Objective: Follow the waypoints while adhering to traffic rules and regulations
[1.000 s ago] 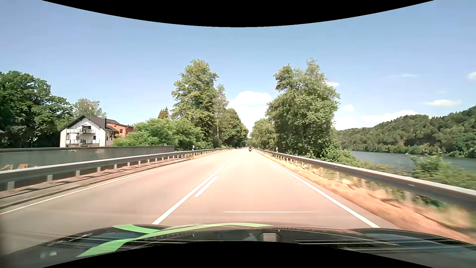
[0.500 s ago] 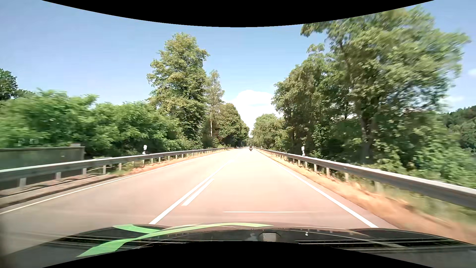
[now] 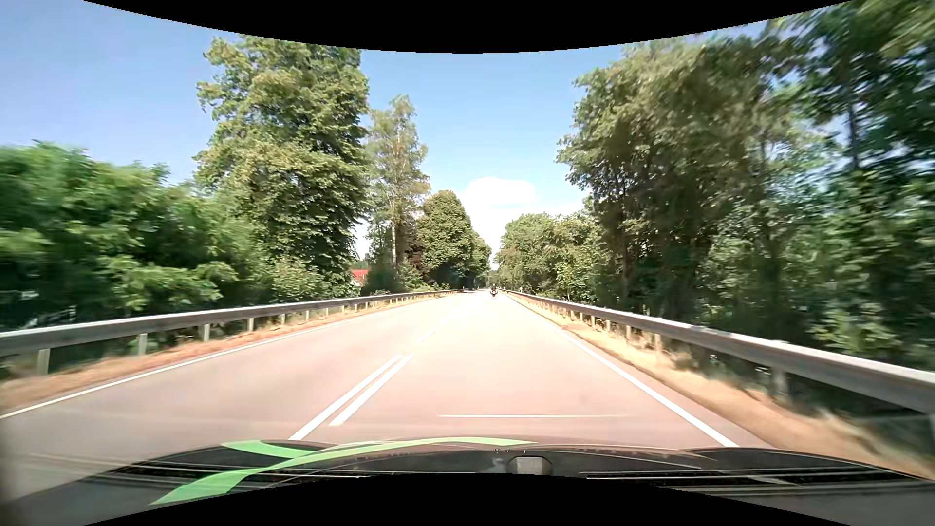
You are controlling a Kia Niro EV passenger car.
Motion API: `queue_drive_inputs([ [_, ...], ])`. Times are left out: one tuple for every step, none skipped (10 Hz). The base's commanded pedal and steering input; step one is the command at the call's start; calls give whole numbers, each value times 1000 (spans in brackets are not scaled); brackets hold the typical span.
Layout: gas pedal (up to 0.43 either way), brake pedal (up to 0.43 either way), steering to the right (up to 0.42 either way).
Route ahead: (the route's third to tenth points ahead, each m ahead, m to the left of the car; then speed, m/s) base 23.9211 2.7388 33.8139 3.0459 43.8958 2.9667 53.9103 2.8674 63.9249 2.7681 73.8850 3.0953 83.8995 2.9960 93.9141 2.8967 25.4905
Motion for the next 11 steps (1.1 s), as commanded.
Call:
queue_drive_inputs([
  [130, 0, -4],
  [138, 0, -4],
  [150, 0, -4],
  [157, 0, -4],
  [157, 0, -4],
  [157, 0, -4],
  [157, 0, -4],
  [169, 0, -4],
  [177, 0, -4],
  [189, 0, -3],
  [189, 0, -3],
])
